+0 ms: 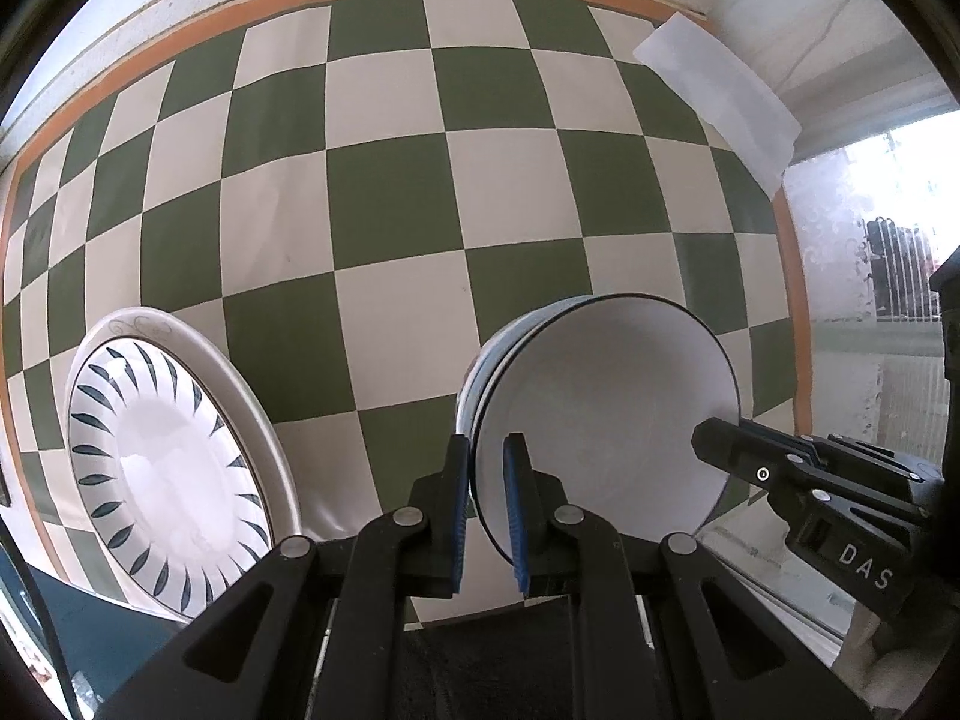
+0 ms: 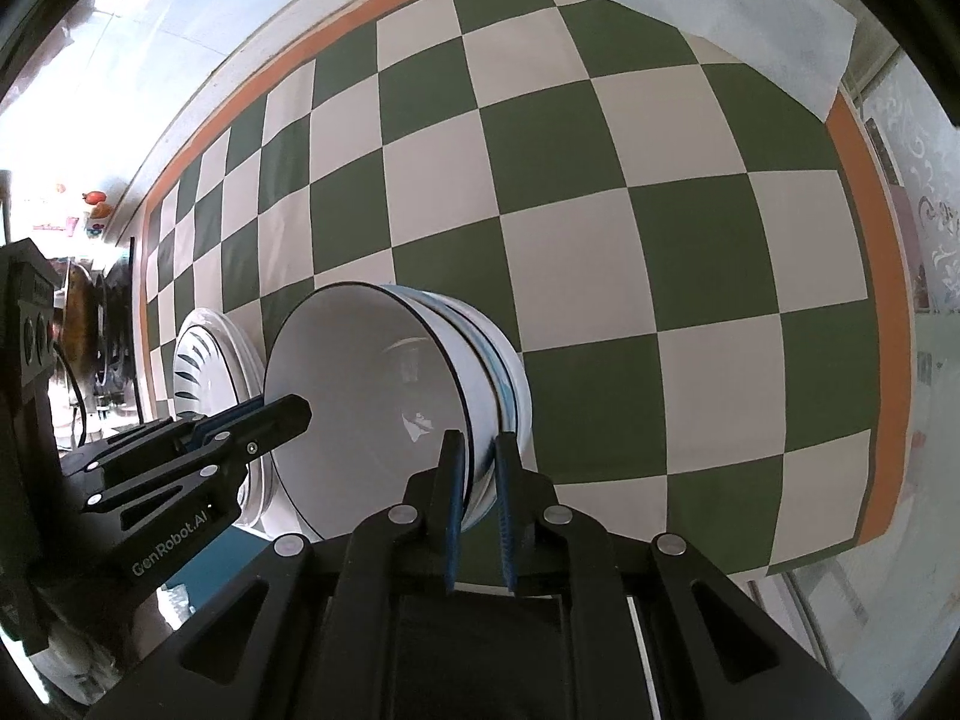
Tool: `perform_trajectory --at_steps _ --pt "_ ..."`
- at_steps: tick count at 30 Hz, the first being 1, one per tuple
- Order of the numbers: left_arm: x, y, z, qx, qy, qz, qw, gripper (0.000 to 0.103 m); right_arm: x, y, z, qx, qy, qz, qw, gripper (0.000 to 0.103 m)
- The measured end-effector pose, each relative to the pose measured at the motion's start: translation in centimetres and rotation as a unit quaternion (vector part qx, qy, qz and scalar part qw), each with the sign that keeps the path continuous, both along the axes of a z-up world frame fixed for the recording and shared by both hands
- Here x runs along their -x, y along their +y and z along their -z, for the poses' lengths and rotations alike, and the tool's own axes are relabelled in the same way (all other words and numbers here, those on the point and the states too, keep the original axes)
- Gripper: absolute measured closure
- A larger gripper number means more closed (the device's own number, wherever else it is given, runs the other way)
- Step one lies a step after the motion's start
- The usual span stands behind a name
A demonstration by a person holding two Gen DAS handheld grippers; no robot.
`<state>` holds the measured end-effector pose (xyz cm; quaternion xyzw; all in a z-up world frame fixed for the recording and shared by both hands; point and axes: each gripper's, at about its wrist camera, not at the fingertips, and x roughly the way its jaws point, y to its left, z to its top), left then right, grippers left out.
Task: Organize plates and bowls
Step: 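Open both tools and pull them back from the bowl stack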
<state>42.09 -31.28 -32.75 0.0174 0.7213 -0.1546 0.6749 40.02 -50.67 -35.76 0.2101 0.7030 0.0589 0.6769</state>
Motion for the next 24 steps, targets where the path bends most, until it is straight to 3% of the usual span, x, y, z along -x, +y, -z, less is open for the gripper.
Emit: perform_trajectory --at_steps 9,17,22,24 --pt "0.3 0.4 -1.0 0.006 -0.007 -0.004 0.9999 0.093 0.1 -0.1 -0.3 0.000 0.000 0.005 1.000 0.091" --pt "3.3 1.0 -7.3 -0.001 -0.098 0.023 0.9949 0.090 1.5 0.1 -3.7 0.035 -0.034 -0.004 0.999 0.091" --pt "5.2 1.8 -10.4 0.001 -0.129 0.028 0.9913 0.077 4.0 1.0 -8.0 0.044 -0.075 -0.010 0.996 0.064" --pt "5.7 2.3 -11.3 0.005 -0.134 0.023 0.9907 0.076 5.0 1.3 -9.5 0.049 -0.089 -0.009 0.995 0.057"
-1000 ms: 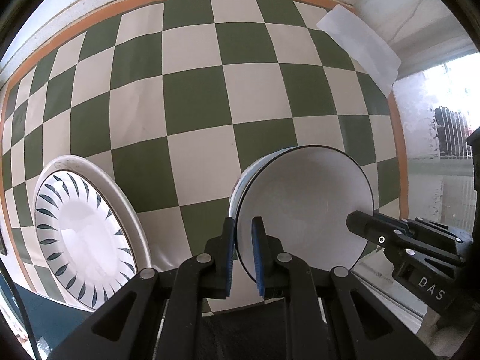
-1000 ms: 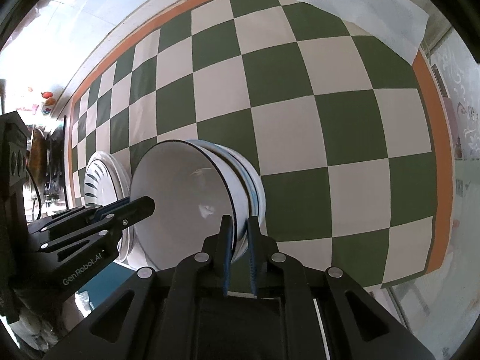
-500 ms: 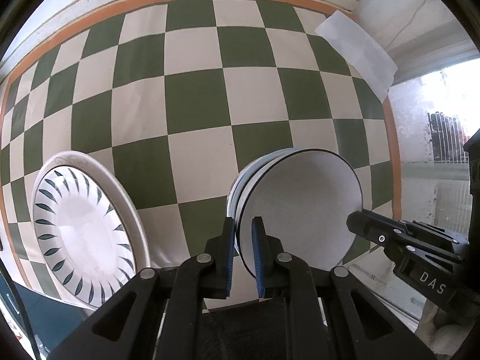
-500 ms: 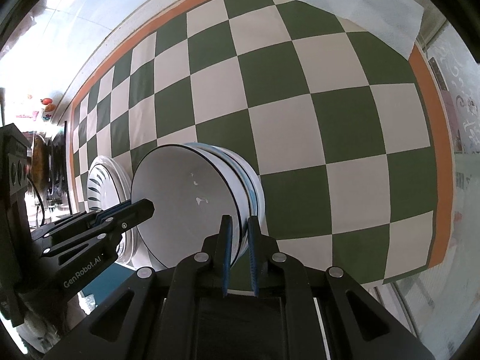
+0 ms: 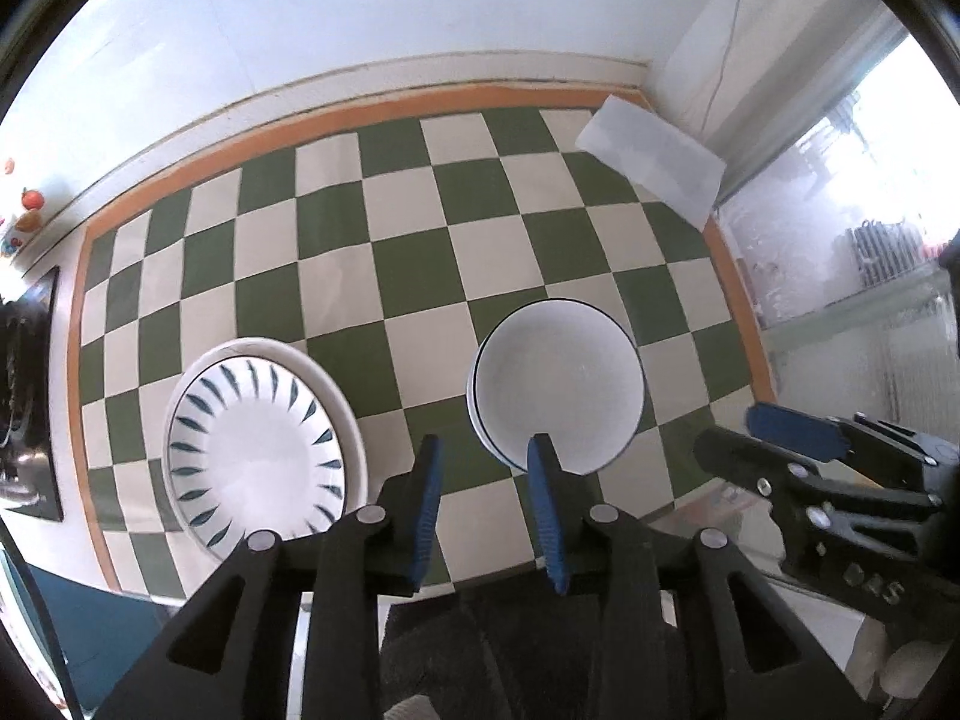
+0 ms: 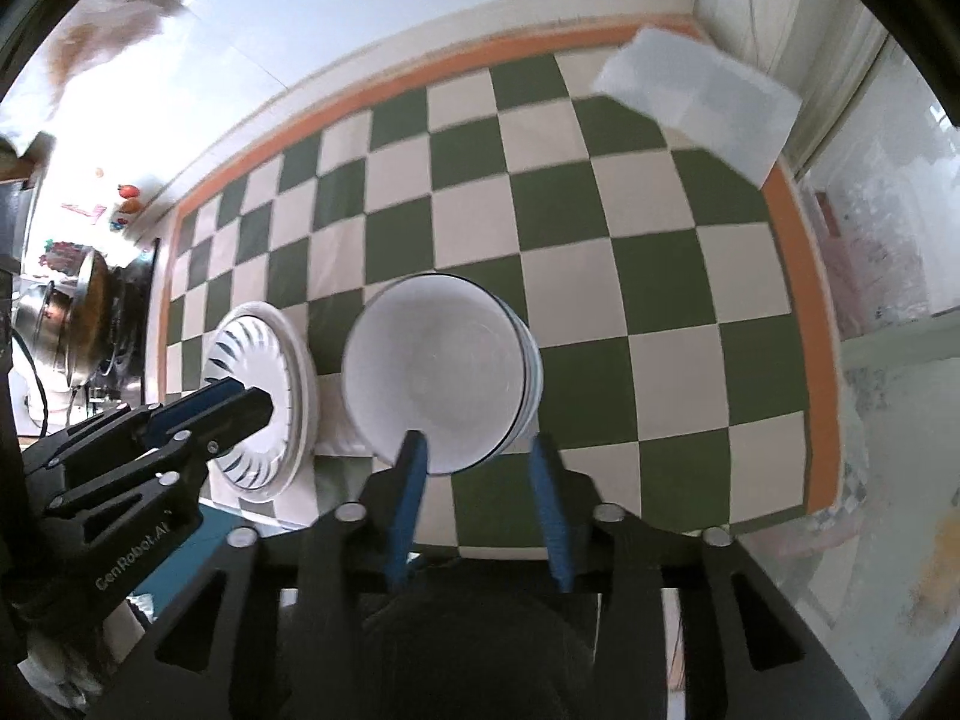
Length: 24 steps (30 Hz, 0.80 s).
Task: Organize plates and bowls
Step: 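Open both tools and pull them back from the bowl stack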
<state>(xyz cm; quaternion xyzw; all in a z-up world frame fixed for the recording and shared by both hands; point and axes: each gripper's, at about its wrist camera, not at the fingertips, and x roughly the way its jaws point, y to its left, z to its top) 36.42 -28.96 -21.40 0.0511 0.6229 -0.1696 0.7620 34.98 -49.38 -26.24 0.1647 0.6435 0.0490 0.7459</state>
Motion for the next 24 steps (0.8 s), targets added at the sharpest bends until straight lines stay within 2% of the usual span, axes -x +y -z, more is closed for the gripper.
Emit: perform_trajectory --at_steps 4,6,7,8,12,24 --pt "0.9 1.0 -2.1 0.005 -0.021 -0.003 0.9998 0.066 2.0 0.6 -3.5 0.003 -0.029 -0.004 1.000 0.036" --pt "1.3 1.3 -2.9 0.008 -0.027 -0.005 0.9996 0.044 2.9 0.9 -5.1 0.008 -0.041 -0.006 0.999 0.027" --pt "1.5 1.6 -3.3 0.011 -0.029 -0.007 0.9995 0.022 3.4 1.0 -5.8 0.010 -0.048 -0.007 0.999 0.022" --pt "1.7 1.8 -3.6 0.014 -0.031 -0.009 0.9994 0.016 3.8 1.2 -6.5 0.013 -0.053 -0.009 0.998 0.020" --pt "2.7 2.7 -5.1 0.021 -0.039 -0.015 0.9989 0.014 5.1 1.8 -8.3 0.021 -0.064 -0.010 0.998 0.015" --pt "5.0 4.3 -7.3 0.027 -0.046 -0.009 0.9985 0.013 7.4 2.8 -10.8 0.032 -0.080 -0.005 0.996 0.012"
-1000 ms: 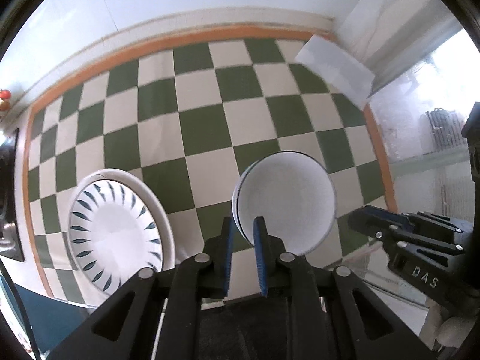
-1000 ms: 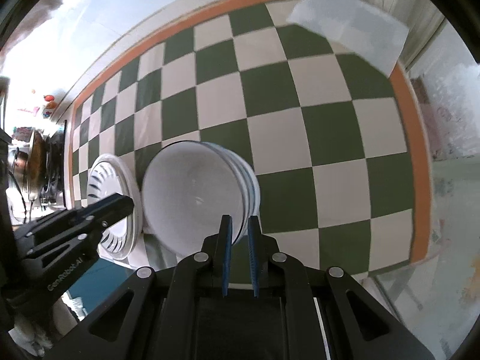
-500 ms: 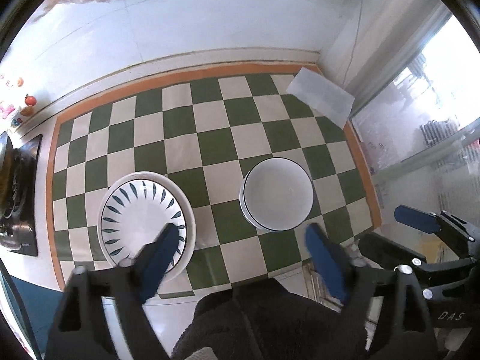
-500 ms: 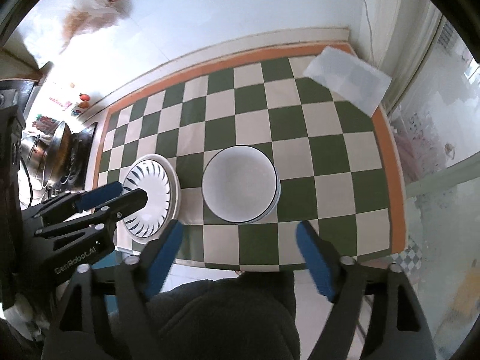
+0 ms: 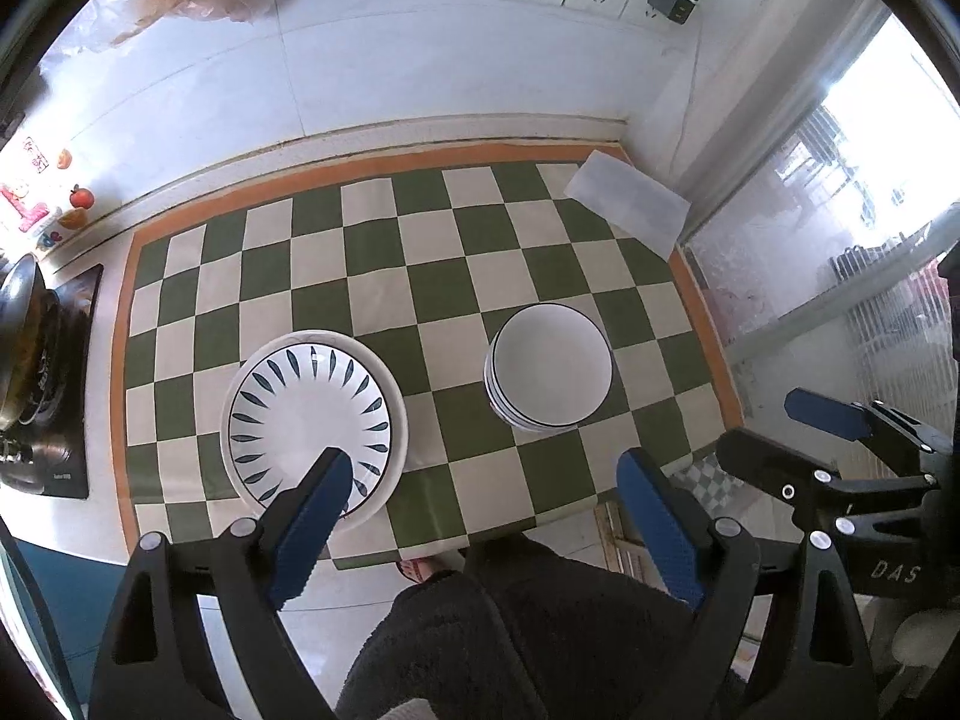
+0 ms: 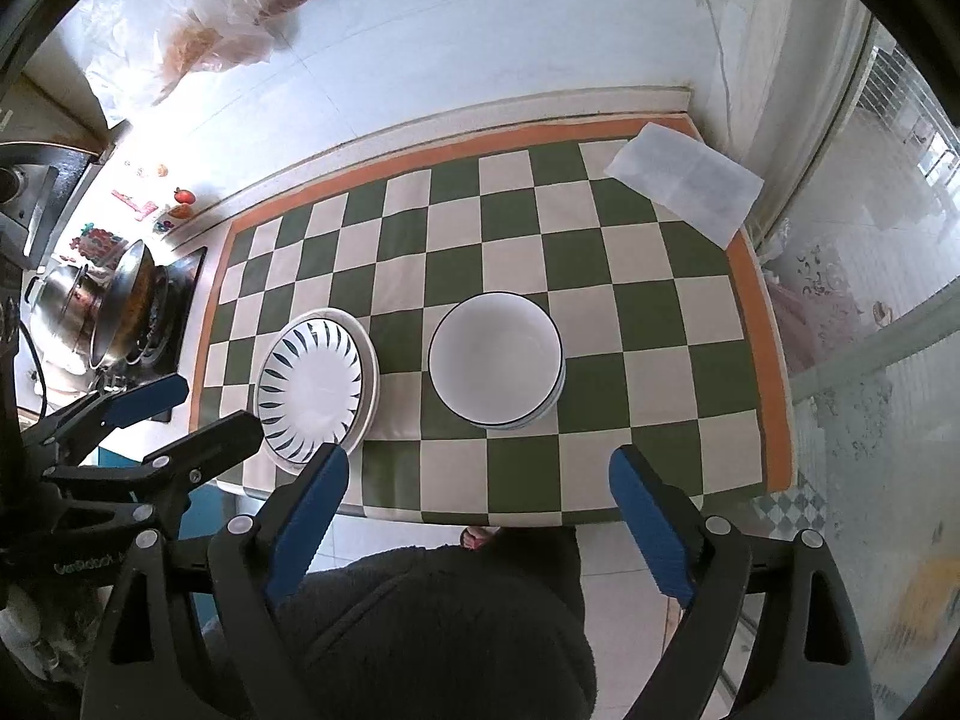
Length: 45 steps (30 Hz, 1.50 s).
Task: Organize plates and bowls
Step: 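Open both tools and pull them back from the bowl stack, then grip the nested bowl stack rim with both tools and lift it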
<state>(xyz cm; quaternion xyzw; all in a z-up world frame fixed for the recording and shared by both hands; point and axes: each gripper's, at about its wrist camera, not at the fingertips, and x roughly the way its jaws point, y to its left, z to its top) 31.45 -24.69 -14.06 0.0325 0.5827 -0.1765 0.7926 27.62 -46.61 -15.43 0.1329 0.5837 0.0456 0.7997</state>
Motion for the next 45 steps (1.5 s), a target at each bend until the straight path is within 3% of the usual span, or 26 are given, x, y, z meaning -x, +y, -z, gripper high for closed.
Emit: perform_trajectory --at_steps 8,16,21,27,30,33,34,37,40,45 --pt "-0.5 -0.2 1.2 0.003 0.012 -0.008 0.9999 0.013 -0.1 -0.1 -0.4 0.000 -0.005 0.005 1.000 0.011" --pt "-4.7 -0.7 7.6 0.034 0.078 -0.036 0.9958 0.013 -2.3 -1.5 3.5 -0.021 0.014 0.026 0.999 0.011" --pt "-7.5 -1.5 12.0 0.045 0.150 -0.053 0.9862 0.013 -4.5 -3.1 8.3 -0.046 0.040 0.048 0.997 0.011" --pt "-10.9 -2.3 18.4 0.062 0.240 -0.082 0.9654 0.015 -7.0 -4.7 14.7 -0.094 0.079 0.069 0.990 0.011" --pt "-12.2 -2.6 21.0 0.083 0.275 -0.091 0.9535 0.016 -8.0 -5.7 17.9 -0.136 0.089 0.081 0.983 0.011" --pt "-13.2 -3.0 22.9 0.106 0.296 -0.094 0.9446 0.023 -8.7 -6.4 20.6 -0.187 0.092 0.091 0.974 0.012" --pt "-13.4 -3.3 23.6 0.114 0.304 -0.095 0.9411 0.031 -9.0 -6.6 21.8 -0.206 0.095 0.093 0.970 0.012" --pt "-13.9 -3.9 25.0 0.126 0.322 -0.094 0.9336 0.033 -9.6 -6.7 24.2 -0.243 0.100 0.094 0.960 0.014" --pt "-14.3 -4.6 26.0 0.136 0.333 -0.084 0.9295 0.046 -10.1 -6.6 26.7 -0.276 0.114 0.092 0.950 0.015" --pt "-14.4 -4.8 26.6 0.142 0.321 -0.069 0.9339 0.047 -10.8 -5.8 30.1 -0.329 0.127 0.088 0.932 0.024"
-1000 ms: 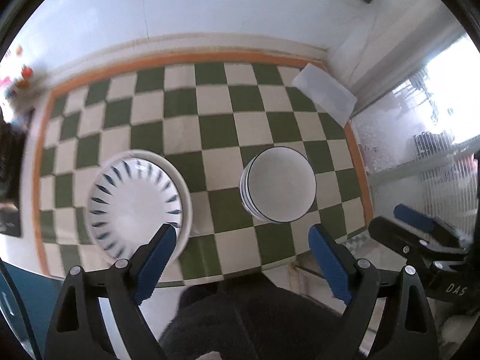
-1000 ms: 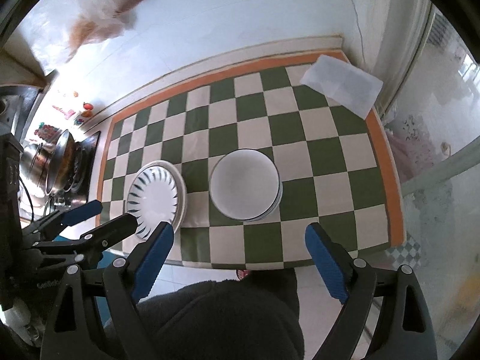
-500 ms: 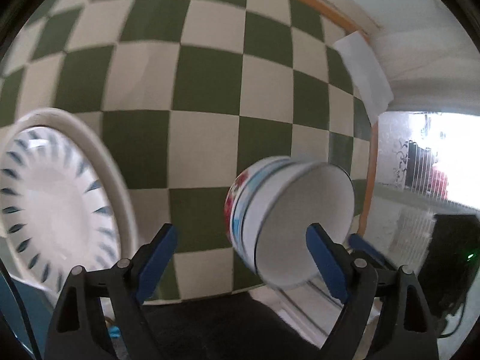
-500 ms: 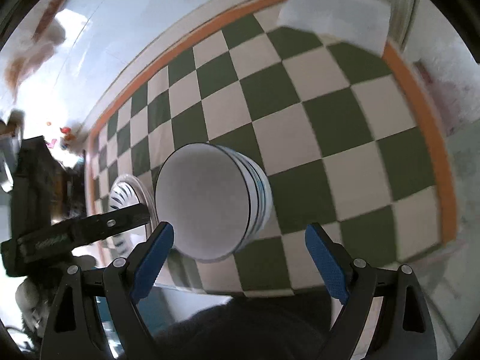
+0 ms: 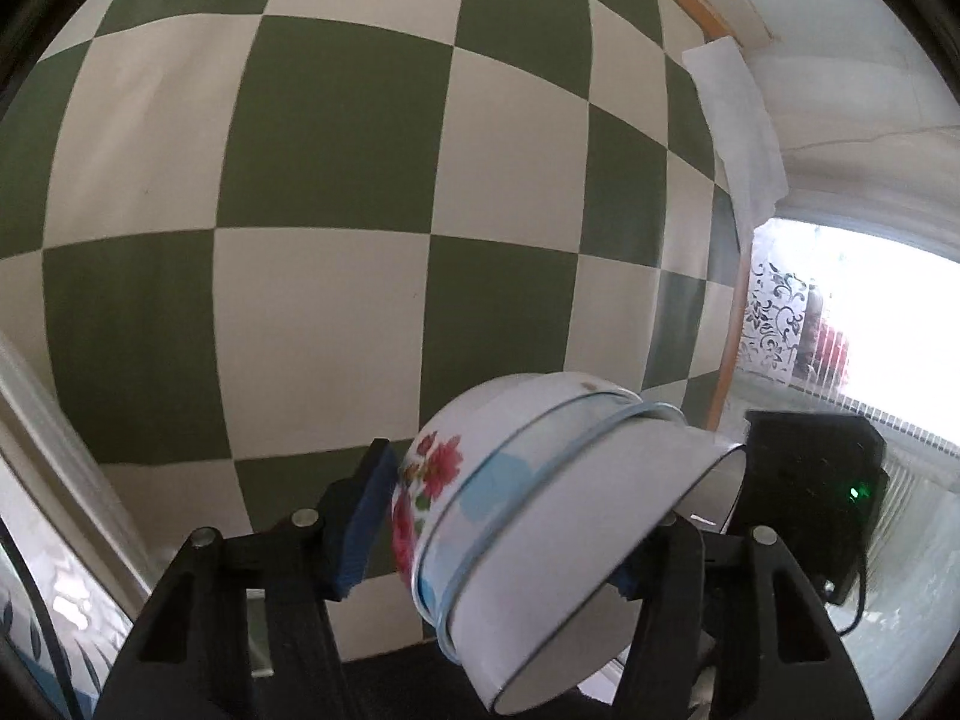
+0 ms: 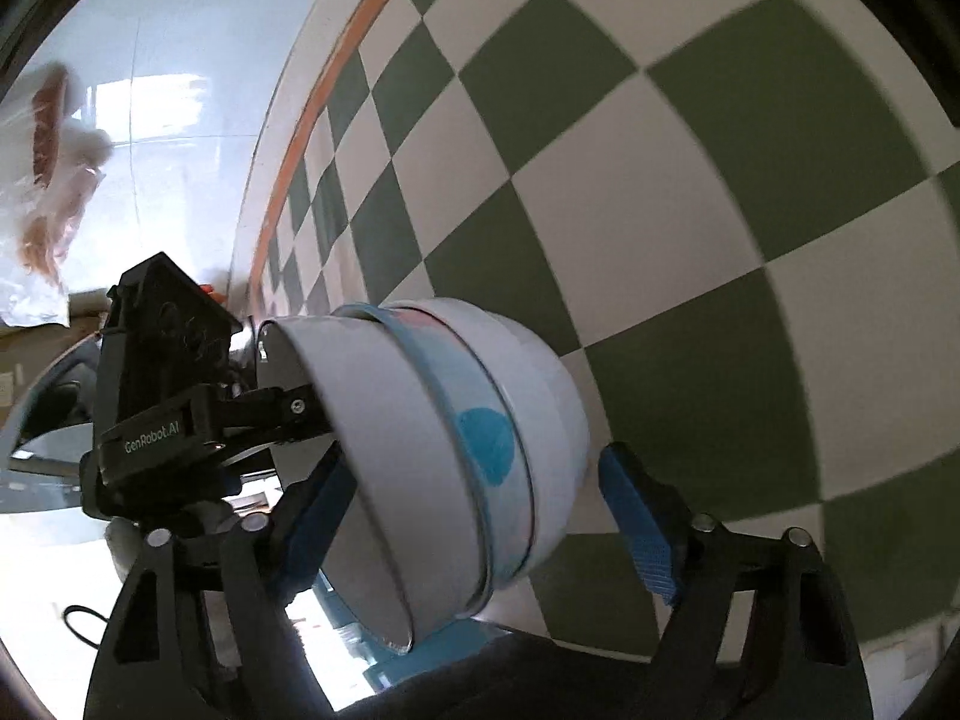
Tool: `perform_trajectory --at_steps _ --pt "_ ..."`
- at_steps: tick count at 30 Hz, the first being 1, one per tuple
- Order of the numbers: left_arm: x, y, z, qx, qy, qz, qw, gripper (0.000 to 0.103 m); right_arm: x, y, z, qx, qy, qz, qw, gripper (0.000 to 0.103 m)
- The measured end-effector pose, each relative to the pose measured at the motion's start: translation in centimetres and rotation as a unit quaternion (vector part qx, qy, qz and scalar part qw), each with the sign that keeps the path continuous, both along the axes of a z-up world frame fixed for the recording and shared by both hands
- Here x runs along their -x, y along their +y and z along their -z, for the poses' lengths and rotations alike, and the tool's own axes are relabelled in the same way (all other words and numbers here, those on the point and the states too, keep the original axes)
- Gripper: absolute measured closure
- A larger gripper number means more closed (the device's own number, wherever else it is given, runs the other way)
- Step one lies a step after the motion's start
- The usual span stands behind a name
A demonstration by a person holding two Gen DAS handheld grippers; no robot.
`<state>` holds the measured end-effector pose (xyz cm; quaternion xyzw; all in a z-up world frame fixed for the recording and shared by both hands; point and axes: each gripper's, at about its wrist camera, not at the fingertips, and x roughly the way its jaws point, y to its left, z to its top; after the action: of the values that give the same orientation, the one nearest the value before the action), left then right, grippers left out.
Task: Organize plates and bowls
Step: 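Grip the nested bowl stack rim with both tools and lift it, then carry the bowl stack with both tools over the plate stack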
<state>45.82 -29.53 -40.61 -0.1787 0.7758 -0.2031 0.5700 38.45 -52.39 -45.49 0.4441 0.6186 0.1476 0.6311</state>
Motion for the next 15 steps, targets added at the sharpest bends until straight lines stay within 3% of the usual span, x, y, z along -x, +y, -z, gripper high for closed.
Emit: perform_trajectory --at_steps 3,15 --pt "0.1 0.3 -0.1 0.010 -0.010 -0.006 0.9999 0.049 -0.5 0.7 1.3 0.002 0.008 -0.010 1.000 0.042" --pt "0.2 0.0 -0.8 -0.006 -0.046 0.002 0.9989 0.048 -1.2 1.7 2.2 -0.001 -0.028 -0.029 0.999 0.043"
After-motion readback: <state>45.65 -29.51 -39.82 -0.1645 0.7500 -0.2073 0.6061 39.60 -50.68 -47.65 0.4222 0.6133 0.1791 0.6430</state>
